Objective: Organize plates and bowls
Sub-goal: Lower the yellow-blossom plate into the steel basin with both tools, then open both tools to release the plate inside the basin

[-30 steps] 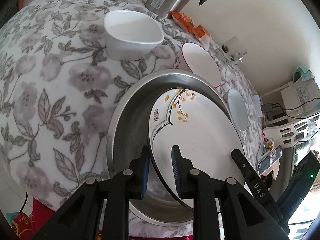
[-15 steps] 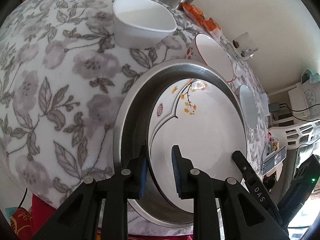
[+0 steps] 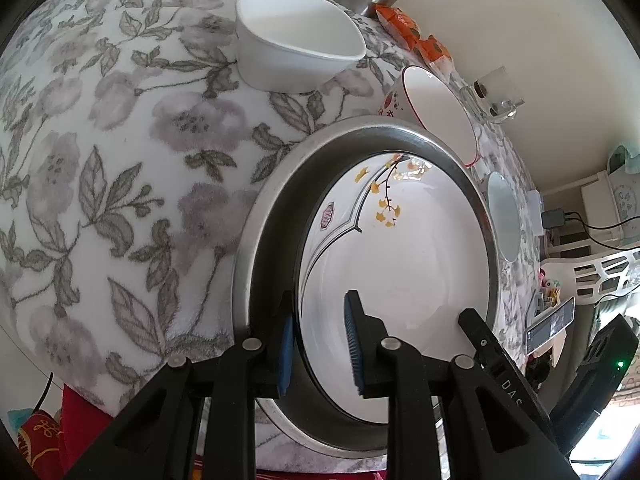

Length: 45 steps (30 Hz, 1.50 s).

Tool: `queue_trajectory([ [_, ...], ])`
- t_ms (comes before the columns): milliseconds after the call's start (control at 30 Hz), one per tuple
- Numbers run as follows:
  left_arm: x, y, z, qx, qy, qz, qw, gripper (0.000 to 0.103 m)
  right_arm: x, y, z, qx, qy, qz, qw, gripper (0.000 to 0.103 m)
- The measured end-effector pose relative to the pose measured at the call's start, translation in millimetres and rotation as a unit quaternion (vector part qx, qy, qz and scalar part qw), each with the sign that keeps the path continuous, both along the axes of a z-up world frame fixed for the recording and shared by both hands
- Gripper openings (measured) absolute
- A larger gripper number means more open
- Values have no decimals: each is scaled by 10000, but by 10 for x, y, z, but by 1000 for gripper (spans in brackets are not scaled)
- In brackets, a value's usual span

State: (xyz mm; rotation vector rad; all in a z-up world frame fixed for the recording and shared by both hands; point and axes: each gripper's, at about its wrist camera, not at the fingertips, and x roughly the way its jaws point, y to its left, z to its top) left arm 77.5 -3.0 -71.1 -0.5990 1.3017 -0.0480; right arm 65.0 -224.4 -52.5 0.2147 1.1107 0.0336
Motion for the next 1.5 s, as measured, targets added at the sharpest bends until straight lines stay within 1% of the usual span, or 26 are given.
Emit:
queue_trajectory([
  [233,2,4,-6,-6,9,-1,10000,25,3,-2,-3,13,15,-17,10000,16],
  [500,-1,7,-8,-107,21,-31,9999,31,8,3,-3,-24,55,2,10000,16],
  [633,3,2,-3,-194,17,-37,9998,36,8,4,-1,-25,61,5,10000,16],
  [767,3,-12,10,-170,18,-63,9998,38,10,1,-4,-26,63,9,10000,16],
  [867,6,-22,43,-79,-29,-81,9999,38,13,5,-7,-30,69,0,10000,16],
  [900,6,-24,58,-32,-59,-92,9999,39,14,11,-7,-38,73,1,10000,16],
  [1000,14,-20,128,52,-226,-100,9997,45,15,12,2,-74,54,-11,10000,16],
  [1067,8,8,201,216,-396,-40,9990,51,9,1,14,-71,28,-26,10000,16],
  [1133,4,34,238,308,-472,-3,9984,51,4,-4,19,-74,18,-31,10000,16],
  [1233,5,41,266,308,-533,1,9981,51,6,-7,26,-106,11,-27,9999,16],
  [1300,11,24,301,375,-610,-38,9974,51,-1,-18,48,-138,-29,-48,9999,16],
  [1400,-6,22,380,466,-789,-43,9958,51,-12,-49,96,-151,-132,-122,9997,16],
  [1500,-22,34,476,648,-999,39,9929,51,-26,-69,165,-142,-292,-181,9993,16],
])
